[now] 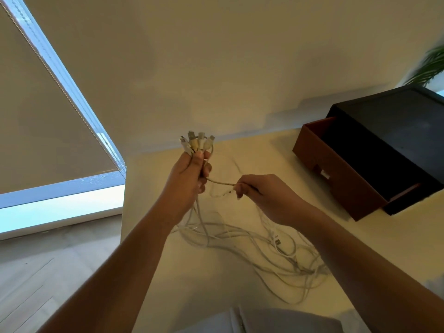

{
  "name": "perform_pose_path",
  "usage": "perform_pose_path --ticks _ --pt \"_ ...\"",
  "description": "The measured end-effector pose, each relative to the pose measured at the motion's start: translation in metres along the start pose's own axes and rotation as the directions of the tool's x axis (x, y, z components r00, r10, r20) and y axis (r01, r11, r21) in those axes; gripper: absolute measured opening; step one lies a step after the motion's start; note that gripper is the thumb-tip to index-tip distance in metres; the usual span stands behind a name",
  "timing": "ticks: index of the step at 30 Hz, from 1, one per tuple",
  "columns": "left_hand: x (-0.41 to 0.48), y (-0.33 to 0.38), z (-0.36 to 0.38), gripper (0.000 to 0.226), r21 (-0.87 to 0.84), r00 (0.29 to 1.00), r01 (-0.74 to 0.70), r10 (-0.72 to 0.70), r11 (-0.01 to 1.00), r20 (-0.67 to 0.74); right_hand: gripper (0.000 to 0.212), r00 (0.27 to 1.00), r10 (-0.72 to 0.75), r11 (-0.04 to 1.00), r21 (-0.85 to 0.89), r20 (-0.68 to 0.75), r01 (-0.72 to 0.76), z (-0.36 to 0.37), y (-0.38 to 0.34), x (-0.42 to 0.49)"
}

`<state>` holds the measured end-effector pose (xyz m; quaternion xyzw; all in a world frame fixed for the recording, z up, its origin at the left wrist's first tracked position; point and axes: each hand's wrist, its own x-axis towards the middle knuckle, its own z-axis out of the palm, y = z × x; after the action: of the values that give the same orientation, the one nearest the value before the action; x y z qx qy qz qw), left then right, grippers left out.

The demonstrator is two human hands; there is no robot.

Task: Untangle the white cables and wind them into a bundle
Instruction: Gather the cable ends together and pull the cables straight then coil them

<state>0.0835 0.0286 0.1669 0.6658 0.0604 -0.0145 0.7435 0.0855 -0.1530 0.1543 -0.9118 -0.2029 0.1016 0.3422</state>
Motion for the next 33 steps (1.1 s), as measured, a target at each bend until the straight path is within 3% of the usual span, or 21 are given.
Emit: perform_pose_path --ticks 10,15,20,23,27,29,33 --pt "0.022 0.023 -0.055 0.028 -0.016 0.955 -0.113 0.104 0.993 -0.278 0.029 0.971 0.235 0.971 0.039 0.04 -0.236 -0.017 0.065 -0.013" --pt "0.023 0.026 -0.069 0.028 0.062 0.942 -0.131 0.144 0.989 -0.304 0.031 0.942 0.335 0.942 -0.032 0.036 -0.334 -0.016 0.102 -0.016" --pt "0.025 0.011 -0.057 0.025 0.334 0.952 -0.058 0.153 0.941 -0.264 0.032 0.956 0.29 0.956 -0.049 0.03 -0.289 -0.02 0.09 -0.007" --pt "0.027 0.003 -0.054 0.026 0.584 0.923 -0.044 0.257 0.81 -0.286 0.032 0.972 0.231 0.954 -0.184 -0.05 -0.236 -0.029 0.073 -0.002" --pt "0.02 0.007 -0.039 0.03 0.713 0.927 -0.078 0.314 0.697 -0.206 0.025 0.978 0.109 0.969 -0.202 -0.18 -0.145 -0.04 0.043 -0.001" --pt "0.017 0.01 -0.032 0.025 0.743 0.961 -0.094 0.255 0.662 -0.106 0.021 0.971 0.044 0.989 -0.127 -0.234 -0.076 -0.041 0.029 0.0" --pt "0.013 0.012 -0.022 0.026 0.814 0.997 0.008 -0.063 0.58 0.034 0.014 0.923 -0.074 0.997 -0.01 -0.378 0.076 -0.045 0.008 -0.001"
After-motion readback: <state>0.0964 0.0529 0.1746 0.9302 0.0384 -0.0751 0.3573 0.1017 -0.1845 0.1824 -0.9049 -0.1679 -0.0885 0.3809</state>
